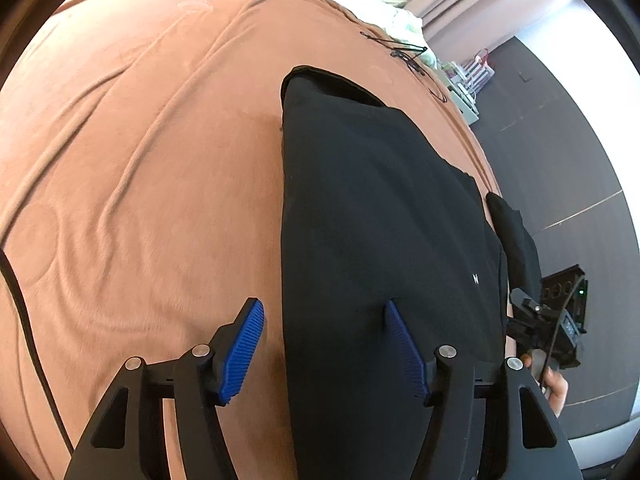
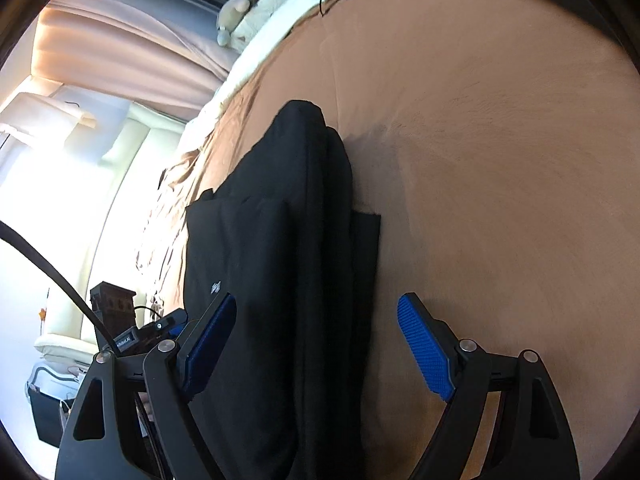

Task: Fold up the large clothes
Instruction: 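Open the right gripper and press the folded garment with the left gripper, then grasp the folded black garment's edge with both grippers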

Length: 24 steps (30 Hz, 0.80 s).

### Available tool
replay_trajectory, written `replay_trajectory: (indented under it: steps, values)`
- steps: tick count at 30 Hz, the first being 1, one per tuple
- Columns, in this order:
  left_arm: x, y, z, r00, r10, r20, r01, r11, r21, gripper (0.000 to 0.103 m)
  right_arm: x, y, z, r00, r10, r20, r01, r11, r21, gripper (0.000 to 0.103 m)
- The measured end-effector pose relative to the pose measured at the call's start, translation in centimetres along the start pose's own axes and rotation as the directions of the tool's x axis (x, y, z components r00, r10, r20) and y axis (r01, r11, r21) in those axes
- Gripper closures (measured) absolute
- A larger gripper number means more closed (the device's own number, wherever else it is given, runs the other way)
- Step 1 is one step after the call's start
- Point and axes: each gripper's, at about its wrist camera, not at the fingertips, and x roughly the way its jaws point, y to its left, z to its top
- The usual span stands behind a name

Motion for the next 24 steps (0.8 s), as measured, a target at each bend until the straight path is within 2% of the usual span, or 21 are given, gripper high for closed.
replay_trajectory:
  steps: [5, 8, 11, 16, 19, 20, 22, 24]
  values:
    - [1.0, 0.3, 1.4, 1.000, -0.028, -0.010, 0.028, 1.000, -0.007, 0.040, 1.0, -2.7, 2.5, 0.997, 0.069, -0.033, -0.067, 0.996, 0.065, 0.021]
    - [1.8, 0.1, 2.5, 0.999, -0.048, -0.014, 0.048, 0.999, -0.003, 0.040, 1.0, -3.4, 3.1, 0.988, 0.148, -0.036, -0.144, 0.986, 0.080, 0.021]
    - [2.6, 0.5, 3.0, 0.998, -0.060, -0.021, 0.060, 0.998, -0.017, 0.040, 1.4, -3.9, 3.5, 0.981, 0.186, -0.051, -0.180, 0.979, 0.100, 0.021]
    - [3.3, 0.8, 3.4, 0.996, -0.079, -0.029, 0.077, 0.995, -0.056, 0.040, 1.9, -3.8, 3.7, 0.975, 0.202, -0.091, -0.194, 0.978, 0.081, 0.021]
    - [3.6, 0.7, 3.6, 0.997, -0.078, -0.028, 0.077, 0.995, -0.059, 0.040, 2.3, -3.6, 4.1, 0.979, 0.186, -0.085, -0.180, 0.981, 0.075, 0.021]
    - [3.7, 0.6, 3.7, 0.997, -0.077, -0.028, 0.075, 0.995, -0.061, 0.040, 2.5, -3.6, 4.2, 0.980, 0.178, -0.086, -0.171, 0.982, 0.074, 0.024]
    - [3.8, 0.7, 3.7, 0.997, -0.075, -0.028, 0.073, 0.995, -0.068, 0.040, 2.9, -3.3, 4.4, 0.985, 0.147, -0.084, -0.142, 0.988, 0.064, 0.035]
    - [4.0, 0.6, 3.9, 0.997, -0.067, -0.028, 0.064, 0.995, -0.078, 0.043, 2.9, -3.0, 4.3, 0.989, 0.115, -0.090, -0.112, 0.993, 0.037, 0.059]
